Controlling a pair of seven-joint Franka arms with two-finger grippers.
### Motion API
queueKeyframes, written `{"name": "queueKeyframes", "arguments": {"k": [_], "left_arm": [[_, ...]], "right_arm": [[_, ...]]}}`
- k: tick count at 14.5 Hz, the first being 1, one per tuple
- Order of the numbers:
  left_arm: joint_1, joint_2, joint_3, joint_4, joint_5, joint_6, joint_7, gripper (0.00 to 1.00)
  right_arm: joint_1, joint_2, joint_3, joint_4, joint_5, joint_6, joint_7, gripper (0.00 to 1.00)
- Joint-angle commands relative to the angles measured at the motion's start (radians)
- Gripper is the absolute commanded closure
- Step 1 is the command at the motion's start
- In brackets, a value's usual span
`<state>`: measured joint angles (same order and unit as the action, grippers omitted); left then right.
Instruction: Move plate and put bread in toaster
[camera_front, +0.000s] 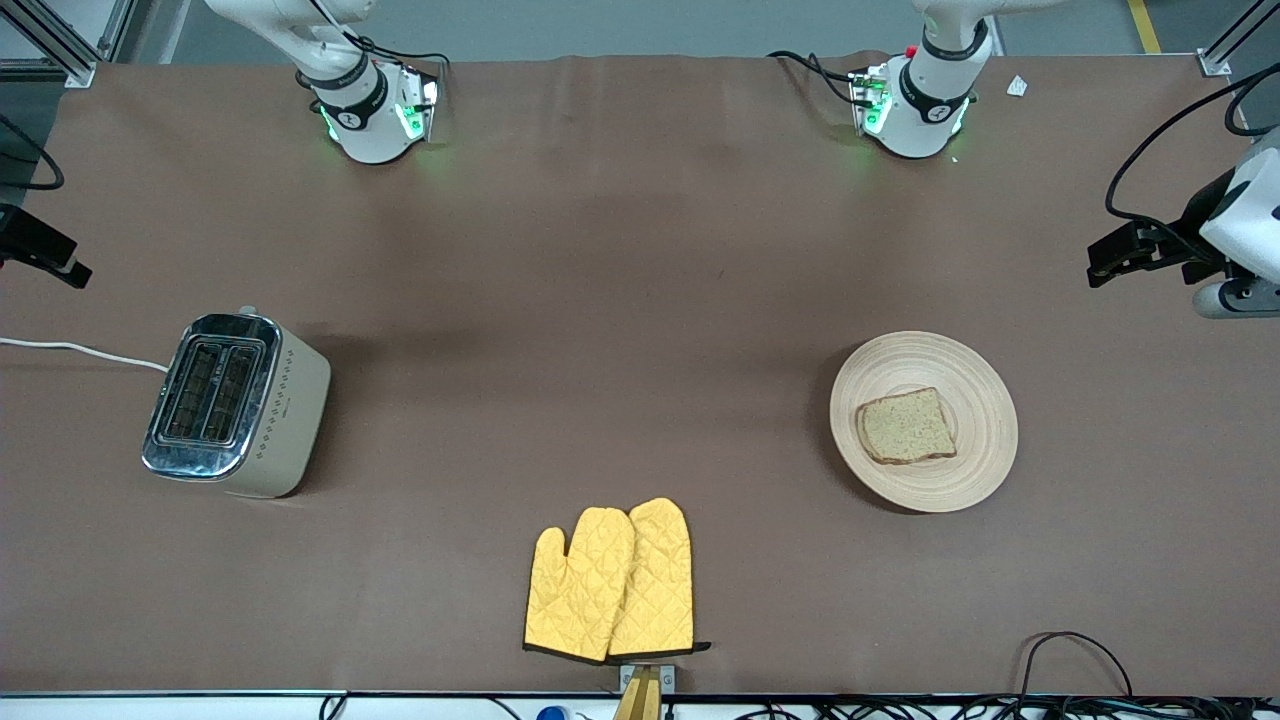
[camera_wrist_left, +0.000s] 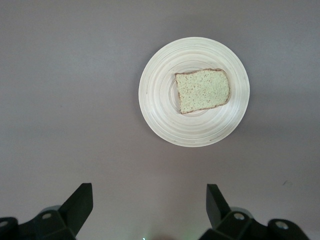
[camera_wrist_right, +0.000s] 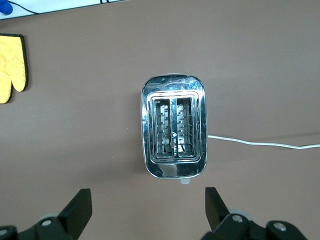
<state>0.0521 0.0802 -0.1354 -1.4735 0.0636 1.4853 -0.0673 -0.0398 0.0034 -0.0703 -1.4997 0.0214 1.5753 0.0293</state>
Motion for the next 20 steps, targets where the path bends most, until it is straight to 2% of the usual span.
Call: {"name": "queueKeyframes", "arguments": {"k": [1,5,6,9,13,17,20], "left_arm": [[0.005,0.0,-0.003,0.015,-0.01,-0.013,0.009,0.0],[0.017,0.032,0.0,0.045,-0.014,-0.008,0.011,0.0],[0.024,0.055,0.008,0.048,-0.048,-0.002,0.015,0.0],[0.145,0.125,0.017,0.033,-0.25,0.065,0.026,0.0],[0.169,0.228,0.019,0.033,-0.258,0.148,0.043,0.0],[0.212,0.334,0.016,0.032,-0.303,0.249,0.203,0.0],[0.287,0.427,0.016,0.021,-0.44,0.286,0.403,0.0]], "right_arm": [[-0.005,0.0,0.003,-0.002,0.012,0.003,-0.009,0.0],[-0.002,-0.013,0.003,-0.06,0.011,0.058,-0.011,0.0],[-0.002,-0.013,0.003,-0.062,0.011,0.057,-0.011,0.0],[-0.005,-0.013,0.003,-0.06,0.012,0.052,-0.009,0.0],[-0.003,-0.013,0.003,-0.059,0.012,0.046,-0.011,0.0],[-0.003,-0.013,0.003,-0.059,0.012,0.046,-0.011,0.0],[-0.003,-0.013,0.003,-0.06,0.012,0.048,-0.009,0.0]]}}
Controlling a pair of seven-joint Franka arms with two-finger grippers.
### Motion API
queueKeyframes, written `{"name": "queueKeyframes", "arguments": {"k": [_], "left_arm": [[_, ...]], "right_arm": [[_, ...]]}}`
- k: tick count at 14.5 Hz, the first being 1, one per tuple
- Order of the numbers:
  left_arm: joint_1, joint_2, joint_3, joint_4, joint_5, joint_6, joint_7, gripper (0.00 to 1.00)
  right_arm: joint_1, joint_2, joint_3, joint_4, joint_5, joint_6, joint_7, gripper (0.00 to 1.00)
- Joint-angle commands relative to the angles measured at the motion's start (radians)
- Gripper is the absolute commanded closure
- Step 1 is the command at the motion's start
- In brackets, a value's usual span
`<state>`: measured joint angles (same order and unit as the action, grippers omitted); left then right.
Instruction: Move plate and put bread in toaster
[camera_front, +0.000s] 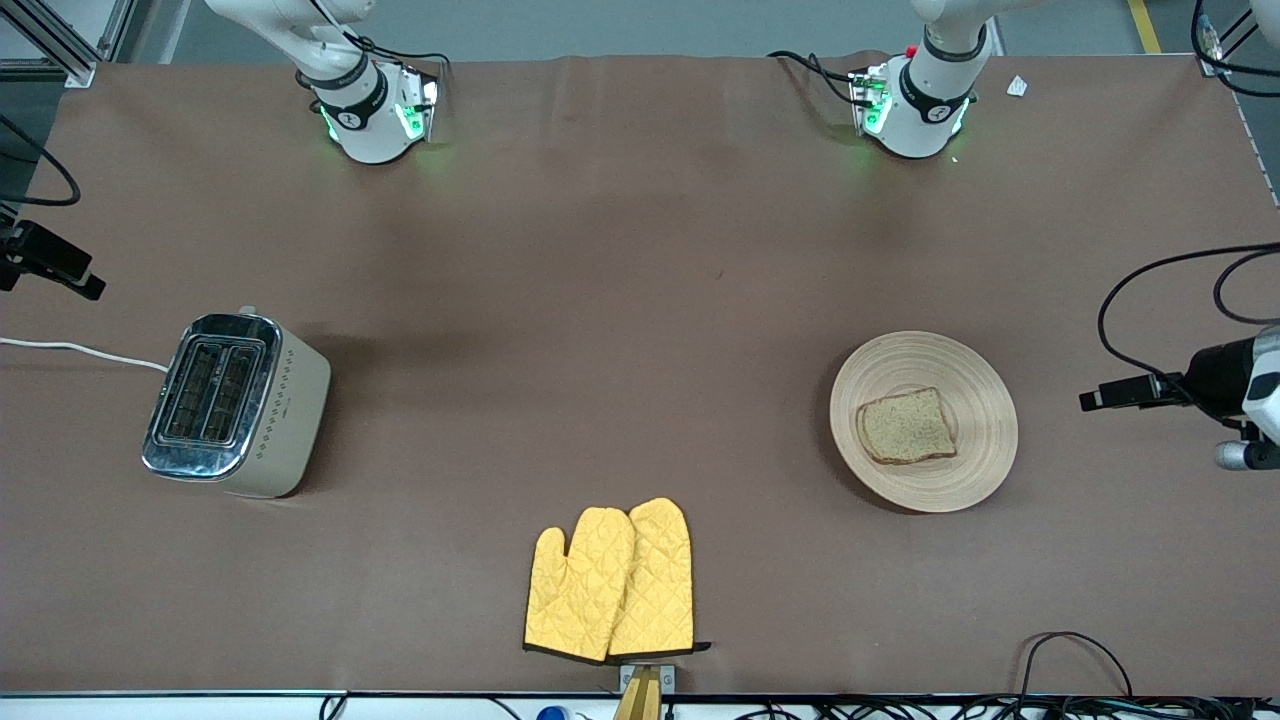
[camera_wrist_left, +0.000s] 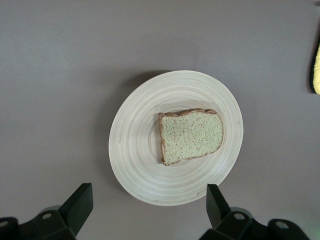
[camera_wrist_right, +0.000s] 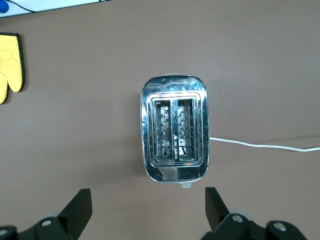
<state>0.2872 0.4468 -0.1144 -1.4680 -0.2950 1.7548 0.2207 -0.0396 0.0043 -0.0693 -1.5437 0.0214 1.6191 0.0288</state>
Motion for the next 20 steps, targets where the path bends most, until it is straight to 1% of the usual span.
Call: {"name": "queueKeyframes", "arguments": {"k": [1,6,8,10,13,14,16,18,20], "left_arm": [[0.073,0.091,-0.005,0.014,-0.122,0.023,0.19,0.0],[0.15,0.249,-0.005,0.015,-0.298,0.032,0.464,0.0],[0.168,0.306,-0.005,0.014,-0.367,0.032,0.535,0.06],[0.171,0.348,-0.005,0.015,-0.41,0.032,0.597,0.15],[0.182,0.409,-0.005,0.02,-0.466,0.032,0.693,0.27],[0.182,0.421,-0.005,0.02,-0.478,0.032,0.722,0.3],[0.182,0.435,-0.005,0.02,-0.51,0.032,0.733,0.35],[0.182,0.443,-0.005,0.02,-0.53,0.032,0.735,0.44],[0.181,0.444,-0.005,0.017,-0.529,0.029,0.733,0.57]], "right_arm": [[-0.003,-0.013,0.002,-0.015,0.012,0.004,-0.01,0.0],[-0.003,-0.013,0.002,-0.015,0.012,0.004,-0.01,0.0],[-0.003,-0.012,0.002,-0.015,0.012,0.004,-0.009,0.0],[-0.003,-0.012,0.002,-0.016,0.012,0.004,-0.01,0.0],[-0.003,-0.013,0.002,-0.015,0.012,0.004,-0.009,0.0],[-0.003,-0.012,0.002,-0.015,0.012,0.004,-0.01,0.0],[-0.003,-0.013,0.002,-0.015,0.012,0.004,-0.009,0.0],[-0.003,-0.012,0.002,-0.015,0.012,0.004,-0.009,0.0],[-0.003,-0.013,0.002,-0.015,0.012,0.004,-0.009,0.0]]}}
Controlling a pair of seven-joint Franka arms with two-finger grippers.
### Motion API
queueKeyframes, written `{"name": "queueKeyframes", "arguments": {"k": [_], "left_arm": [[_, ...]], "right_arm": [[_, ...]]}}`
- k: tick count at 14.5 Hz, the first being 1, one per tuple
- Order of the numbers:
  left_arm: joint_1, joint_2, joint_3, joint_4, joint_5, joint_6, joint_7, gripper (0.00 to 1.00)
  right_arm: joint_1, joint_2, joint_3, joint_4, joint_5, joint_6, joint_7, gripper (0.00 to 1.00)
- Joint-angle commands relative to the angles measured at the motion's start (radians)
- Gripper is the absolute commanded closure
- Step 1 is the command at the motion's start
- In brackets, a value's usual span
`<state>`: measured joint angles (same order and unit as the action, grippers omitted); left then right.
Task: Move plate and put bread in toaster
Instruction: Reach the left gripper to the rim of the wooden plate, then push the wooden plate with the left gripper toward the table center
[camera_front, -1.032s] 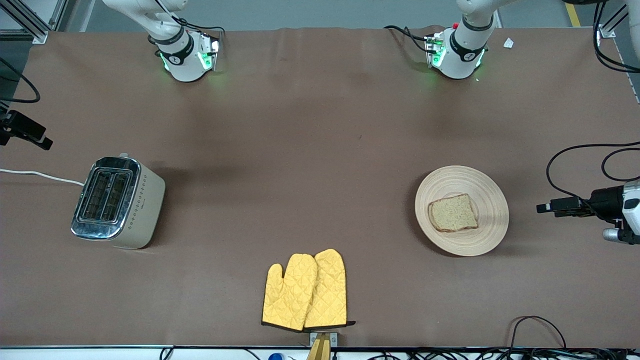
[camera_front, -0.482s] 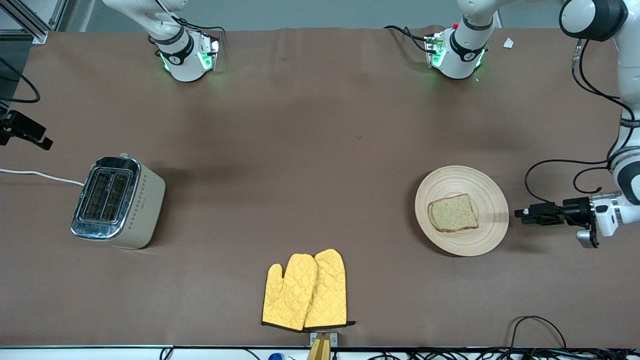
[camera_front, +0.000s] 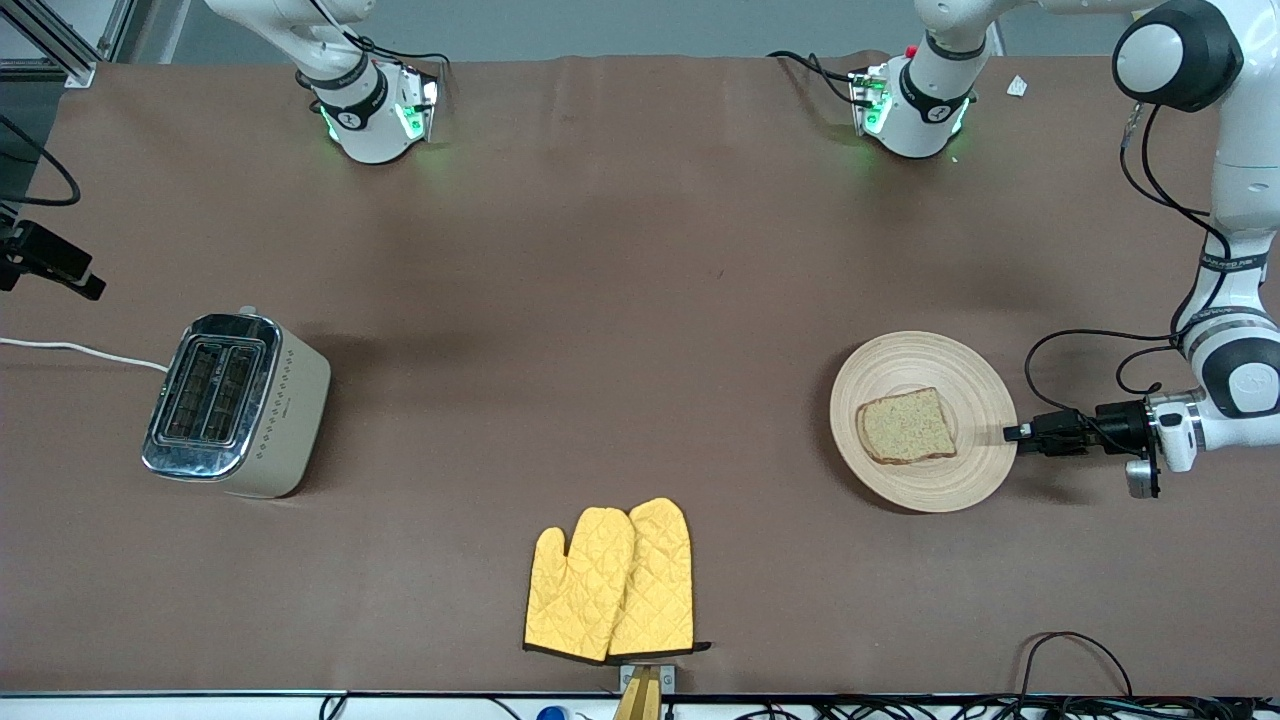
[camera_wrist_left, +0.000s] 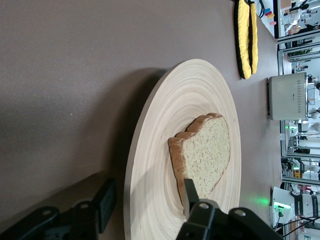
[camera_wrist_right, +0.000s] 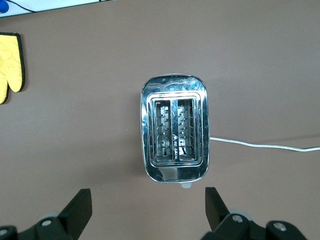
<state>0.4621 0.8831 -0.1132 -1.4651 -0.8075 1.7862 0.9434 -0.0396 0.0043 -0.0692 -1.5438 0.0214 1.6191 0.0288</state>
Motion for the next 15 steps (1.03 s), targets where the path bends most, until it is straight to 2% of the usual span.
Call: {"name": "queueKeyframes", "arguments": {"k": [1,8,11,15], "left_arm": [[0.004,0.008,-0.006,0.014,-0.015,-0.004,0.012,0.63],[0.0,0.02,-0.008,0.014,-0.009,-0.013,0.009,0.96],[-0.01,0.011,-0.031,0.017,-0.009,-0.017,0.0,0.99],[-0.01,-0.001,-0.13,0.011,-0.022,-0.031,-0.014,0.99]], "right_arm": [[-0.003,-0.014,0.002,-0.015,0.012,0.004,-0.009,0.0],[-0.003,-0.012,0.002,-0.015,0.012,0.004,-0.009,0.0],[-0.003,-0.012,0.002,-0.015,0.012,0.004,-0.009,0.0],[-0.003,-0.014,0.002,-0.015,0.012,0.004,-0.009,0.0]]}}
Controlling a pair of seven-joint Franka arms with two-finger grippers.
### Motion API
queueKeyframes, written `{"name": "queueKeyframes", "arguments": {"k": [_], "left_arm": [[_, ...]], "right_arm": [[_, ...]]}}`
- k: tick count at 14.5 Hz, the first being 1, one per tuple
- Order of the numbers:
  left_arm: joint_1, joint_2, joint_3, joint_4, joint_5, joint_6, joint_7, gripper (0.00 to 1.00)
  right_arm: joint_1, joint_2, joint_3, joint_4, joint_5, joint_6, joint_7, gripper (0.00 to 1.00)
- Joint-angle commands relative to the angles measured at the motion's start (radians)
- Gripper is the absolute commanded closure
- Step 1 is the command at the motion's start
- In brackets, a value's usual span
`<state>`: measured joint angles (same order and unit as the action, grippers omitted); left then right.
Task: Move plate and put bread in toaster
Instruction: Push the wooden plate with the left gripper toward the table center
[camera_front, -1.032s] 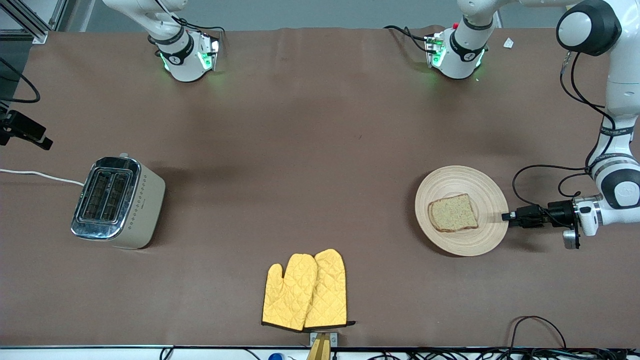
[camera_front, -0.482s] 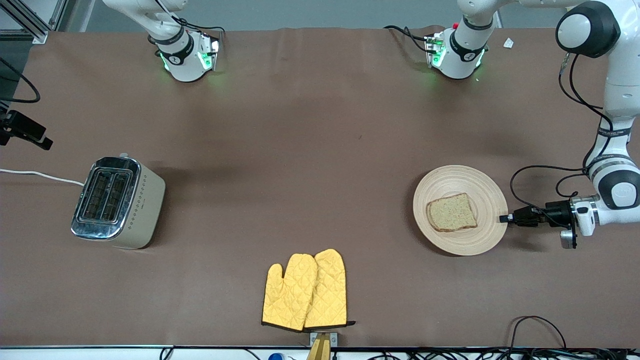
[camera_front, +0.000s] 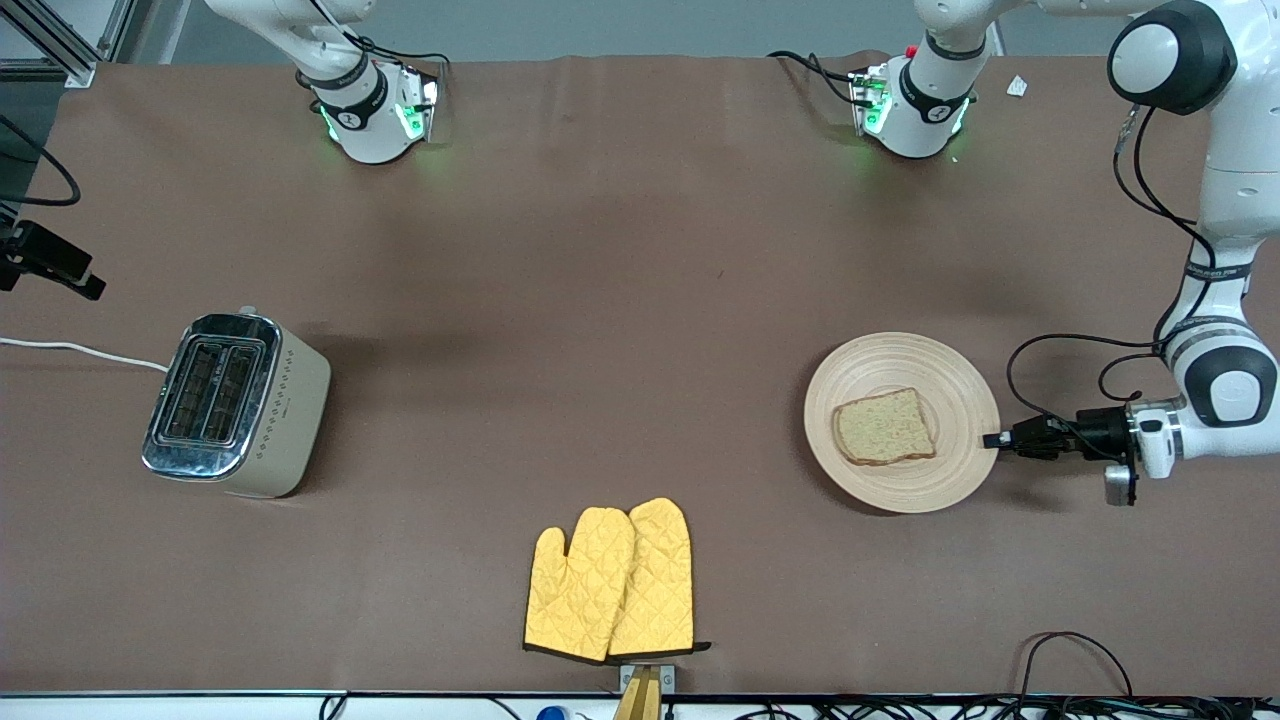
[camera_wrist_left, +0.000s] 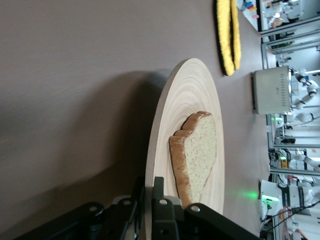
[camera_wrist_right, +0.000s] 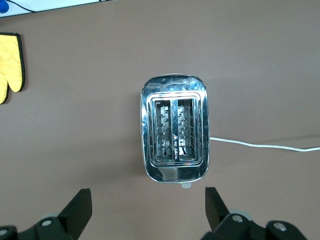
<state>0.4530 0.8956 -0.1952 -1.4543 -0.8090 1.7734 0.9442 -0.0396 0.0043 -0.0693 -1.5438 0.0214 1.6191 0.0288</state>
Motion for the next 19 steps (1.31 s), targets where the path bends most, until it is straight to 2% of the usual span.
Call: {"name": "queueKeyframes", "arguments": {"k": [1,6,10,12,16,19], "left_arm": [[0.0,-0.014,-0.071,-0.001,-0.021,-0.016,-0.042,0.99],[-0.052,-0.018,-0.242,-0.018,-0.021,0.138,-0.211,1.0],[-0.095,-0.015,-0.371,-0.104,-0.073,0.349,-0.214,1.0],[-0.161,-0.015,-0.382,-0.127,-0.111,0.438,-0.212,1.0],[-0.278,-0.012,-0.382,-0.136,-0.235,0.477,-0.211,1.0],[-0.342,-0.007,-0.382,-0.167,-0.243,0.546,-0.205,1.0]], "right_arm": [[-0.003,-0.014,0.002,-0.015,0.012,0.004,-0.009,0.0],[-0.003,-0.012,0.002,-0.015,0.012,0.004,-0.01,0.0],[-0.003,-0.012,0.002,-0.015,0.012,0.004,-0.01,0.0],[-0.003,-0.012,0.002,-0.015,0.012,0.004,-0.009,0.0],[-0.003,-0.012,0.002,-0.015,0.012,0.004,-0.01,0.0],[-0.003,-0.012,0.002,-0.015,0.012,0.004,-0.009,0.0]]}}
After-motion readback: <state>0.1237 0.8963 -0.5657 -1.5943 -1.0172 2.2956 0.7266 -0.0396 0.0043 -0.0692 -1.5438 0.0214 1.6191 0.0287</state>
